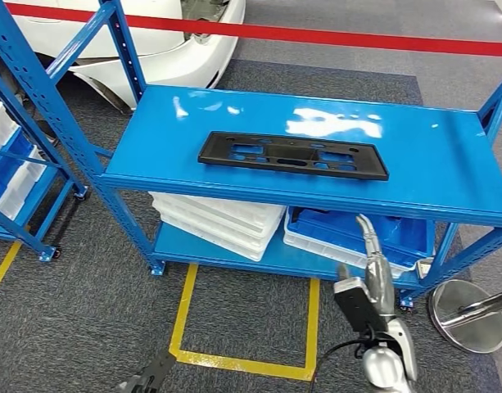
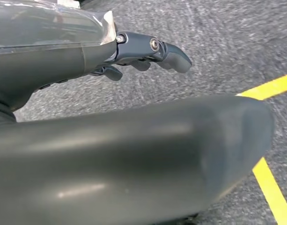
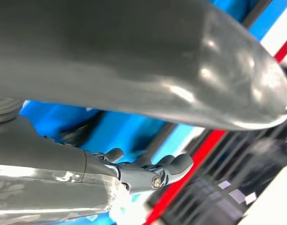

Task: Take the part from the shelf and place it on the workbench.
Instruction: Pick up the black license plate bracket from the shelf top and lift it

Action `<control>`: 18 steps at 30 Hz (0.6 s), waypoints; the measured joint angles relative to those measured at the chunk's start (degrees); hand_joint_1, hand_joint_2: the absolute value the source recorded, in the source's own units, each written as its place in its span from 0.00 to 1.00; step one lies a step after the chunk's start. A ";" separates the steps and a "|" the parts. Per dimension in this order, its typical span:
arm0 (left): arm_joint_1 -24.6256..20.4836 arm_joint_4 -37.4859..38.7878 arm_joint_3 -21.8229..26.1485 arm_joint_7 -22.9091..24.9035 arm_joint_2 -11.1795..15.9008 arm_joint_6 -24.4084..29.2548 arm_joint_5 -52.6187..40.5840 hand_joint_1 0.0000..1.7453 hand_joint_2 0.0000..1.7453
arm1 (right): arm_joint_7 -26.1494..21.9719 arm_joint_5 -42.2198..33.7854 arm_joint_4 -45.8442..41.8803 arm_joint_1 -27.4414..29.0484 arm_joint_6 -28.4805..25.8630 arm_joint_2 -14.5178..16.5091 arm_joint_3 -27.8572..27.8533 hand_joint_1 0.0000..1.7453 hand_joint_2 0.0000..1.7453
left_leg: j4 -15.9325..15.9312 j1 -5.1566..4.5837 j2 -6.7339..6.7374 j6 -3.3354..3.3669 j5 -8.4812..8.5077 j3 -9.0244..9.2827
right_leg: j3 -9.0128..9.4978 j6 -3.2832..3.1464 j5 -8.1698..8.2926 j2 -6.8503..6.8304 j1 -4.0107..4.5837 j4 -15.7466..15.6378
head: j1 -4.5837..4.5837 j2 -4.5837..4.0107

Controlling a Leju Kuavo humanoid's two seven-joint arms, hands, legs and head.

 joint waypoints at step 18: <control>-0.90 0.50 0.28 -6.67 -0.07 -6.07 -2.07 0.00 0.00 | 1.54 5.75 -5.41 -1.81 -5.67 -3.31 26.85 0.00 0.00 | 0.00 -0.01 0.00 0.00 0.00 -0.01 | -0.02 0.00 0.00 0.00 0.00 -0.01 | 0.00 0.00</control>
